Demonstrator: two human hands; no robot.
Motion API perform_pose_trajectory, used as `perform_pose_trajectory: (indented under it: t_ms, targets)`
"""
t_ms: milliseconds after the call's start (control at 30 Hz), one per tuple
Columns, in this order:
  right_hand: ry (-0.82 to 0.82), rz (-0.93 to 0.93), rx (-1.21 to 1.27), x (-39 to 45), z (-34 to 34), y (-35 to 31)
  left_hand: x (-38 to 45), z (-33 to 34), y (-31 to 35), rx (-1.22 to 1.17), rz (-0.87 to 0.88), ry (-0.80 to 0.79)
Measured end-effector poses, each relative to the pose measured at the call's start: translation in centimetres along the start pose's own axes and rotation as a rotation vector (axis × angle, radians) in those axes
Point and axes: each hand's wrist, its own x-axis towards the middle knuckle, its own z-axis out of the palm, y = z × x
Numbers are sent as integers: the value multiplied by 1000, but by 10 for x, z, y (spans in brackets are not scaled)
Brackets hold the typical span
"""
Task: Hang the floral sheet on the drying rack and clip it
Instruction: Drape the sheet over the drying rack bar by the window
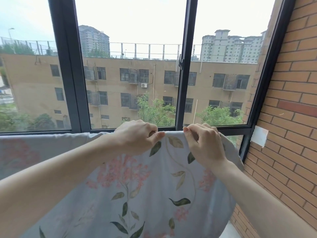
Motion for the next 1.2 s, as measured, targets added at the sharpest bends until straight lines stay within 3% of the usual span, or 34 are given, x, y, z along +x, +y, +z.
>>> perform_pose_trajectory:
  t_ms: [267,433,633,967,1100,1200]
  targets:
    - [-6,63,-32,6,5,-19,-50,-37,-71,-250,-218,-6]
    - [-204,-74,187,17,17,-70,-59,-49,-77,-298,-220,1]
    - [-266,-59,119,32,19,-77,-57,-57,-80,-136,-184,99]
    - [-469,53,100,55,14,-75,7,-94,-107,19,-303,313]
    - [-534,94,-39,58,11,-75,30,-62,-106,26,-379,134]
    - [-541,114,-102,56,11,-73,32,-29,-110,-34,-412,-216]
